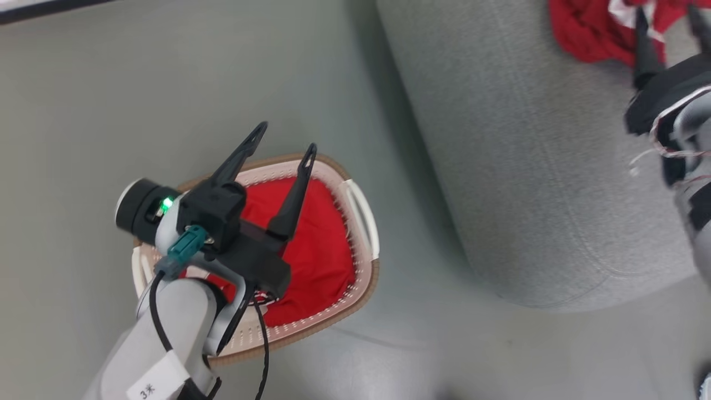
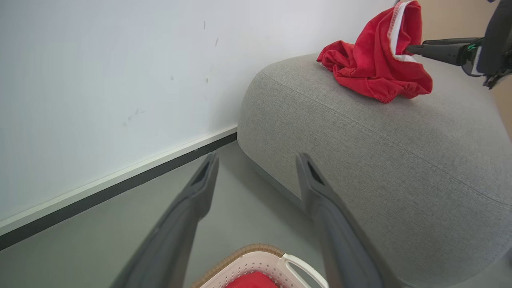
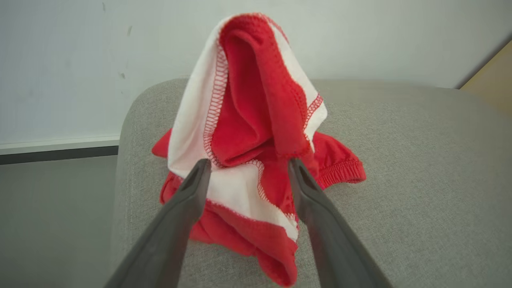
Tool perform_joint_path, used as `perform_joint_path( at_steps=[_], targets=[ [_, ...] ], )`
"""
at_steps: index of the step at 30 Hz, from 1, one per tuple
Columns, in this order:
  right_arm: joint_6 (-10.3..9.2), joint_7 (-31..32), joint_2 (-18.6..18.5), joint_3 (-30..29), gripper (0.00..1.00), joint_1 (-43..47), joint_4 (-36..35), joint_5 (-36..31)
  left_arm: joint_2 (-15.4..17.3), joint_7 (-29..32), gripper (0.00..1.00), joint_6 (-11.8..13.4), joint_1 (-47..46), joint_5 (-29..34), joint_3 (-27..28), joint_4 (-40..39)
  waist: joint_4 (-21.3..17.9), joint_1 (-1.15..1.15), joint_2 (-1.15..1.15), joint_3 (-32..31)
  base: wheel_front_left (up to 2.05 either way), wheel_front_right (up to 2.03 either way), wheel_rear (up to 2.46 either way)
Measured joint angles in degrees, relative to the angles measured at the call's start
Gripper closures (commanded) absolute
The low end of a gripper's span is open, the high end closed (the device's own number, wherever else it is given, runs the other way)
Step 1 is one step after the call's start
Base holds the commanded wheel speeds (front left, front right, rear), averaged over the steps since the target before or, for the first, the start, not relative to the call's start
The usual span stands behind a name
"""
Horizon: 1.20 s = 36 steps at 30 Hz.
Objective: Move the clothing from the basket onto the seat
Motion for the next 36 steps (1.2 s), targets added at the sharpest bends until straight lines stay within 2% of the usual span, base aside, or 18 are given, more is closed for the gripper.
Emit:
perform_joint_path(
  at_steps=[9, 16, 33, 36],
  targets=[
    [0.52, -0.2, 1.0, 1.5, 0.00, 3.0, -2.8, -0.6, -0.8, -2.7, 0.00, 0.5, 1.8, -1.8, 1.4, 3.2, -2.7, 0.00, -0.01, -4.8, 0.00, 0.00, 0.00],
    [1.01, -0.3, 1.2, 2.3, 0.00, 4.9, -5.2, -2.0, -2.6, -5.2, 0.00, 1.0, 4.4, -4.1, 2.4, 6.1, -2.9, -0.01, -0.01, -9.6, 0.00, 0.00, 0.00],
    [0.98, -0.3, 5.8, 1.6, 0.00, 19.9, -11.5, -1.4, -3.5, -10.5, 0.00, 3.0, 14.0, -8.5, 7.1, 12.2, 2.1, -0.02, -0.02, -22.7, 0.00, 0.00, 0.00],
    [0.45, -0.3, 6.2, 1.6, 0.00, 23.0, -13.5, -1.4, -3.5, -10.6, 0.00, 3.4, 16.1, -8.9, 7.8, 12.2, 3.4, -0.02, -0.02, -24.9, 0.00, 0.00, 0.00]
  ],
)
